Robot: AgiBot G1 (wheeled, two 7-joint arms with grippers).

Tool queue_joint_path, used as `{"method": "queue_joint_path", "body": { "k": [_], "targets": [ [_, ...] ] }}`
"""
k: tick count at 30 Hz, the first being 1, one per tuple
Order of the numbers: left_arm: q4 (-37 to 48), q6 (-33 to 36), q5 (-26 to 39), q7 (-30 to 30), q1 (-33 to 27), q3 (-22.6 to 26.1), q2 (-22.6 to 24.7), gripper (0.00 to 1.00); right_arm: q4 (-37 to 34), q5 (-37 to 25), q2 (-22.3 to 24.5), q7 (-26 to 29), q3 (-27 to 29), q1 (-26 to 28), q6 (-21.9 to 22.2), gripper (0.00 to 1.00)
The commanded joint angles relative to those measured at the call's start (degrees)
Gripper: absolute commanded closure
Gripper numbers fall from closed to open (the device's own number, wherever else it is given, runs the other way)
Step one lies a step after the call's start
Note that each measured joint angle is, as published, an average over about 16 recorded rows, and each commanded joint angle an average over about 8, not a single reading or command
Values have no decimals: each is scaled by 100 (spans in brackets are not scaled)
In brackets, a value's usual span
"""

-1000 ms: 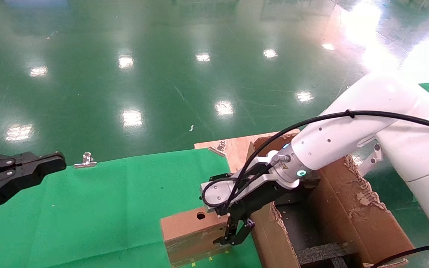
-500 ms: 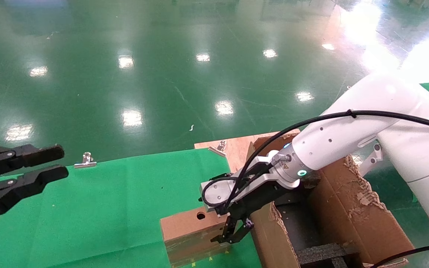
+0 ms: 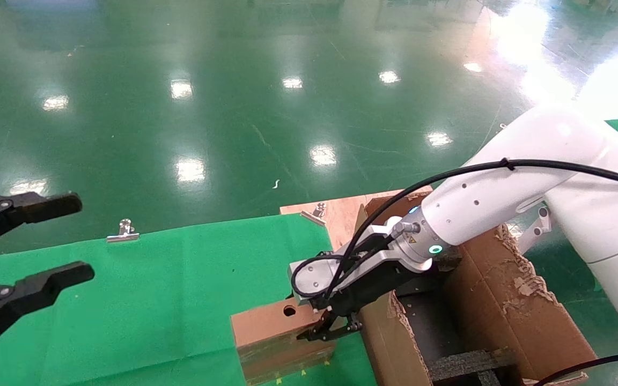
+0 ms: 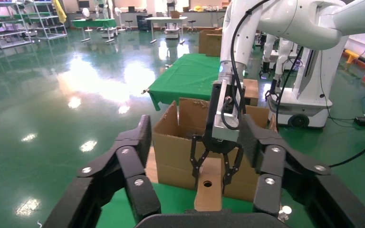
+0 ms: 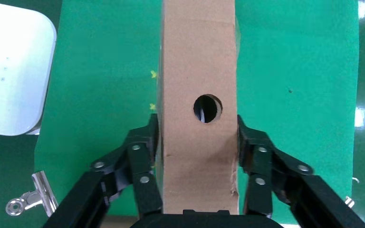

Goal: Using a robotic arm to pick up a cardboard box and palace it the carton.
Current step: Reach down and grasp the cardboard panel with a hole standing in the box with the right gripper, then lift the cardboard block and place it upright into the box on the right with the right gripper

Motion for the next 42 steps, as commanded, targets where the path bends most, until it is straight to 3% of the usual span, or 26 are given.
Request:
{"method": "queue_joint_path", "body": {
  "k": [1,14,30,42],
  "targets": [
    [0,0,0,0,0,0,0,0,1,0,1,0,2,-1,0,100],
    [0,0,1,0,0,0,0,0,-77,206,94,79,74,192,8,100],
    [0,0,1,0,0,0,0,0,-760,1214,616,148,-60,1918,-143,100],
    [0,0,1,0,0,0,0,0,-1250,1643,1187,-65,-630,2648,-132,100]
  ]
}}
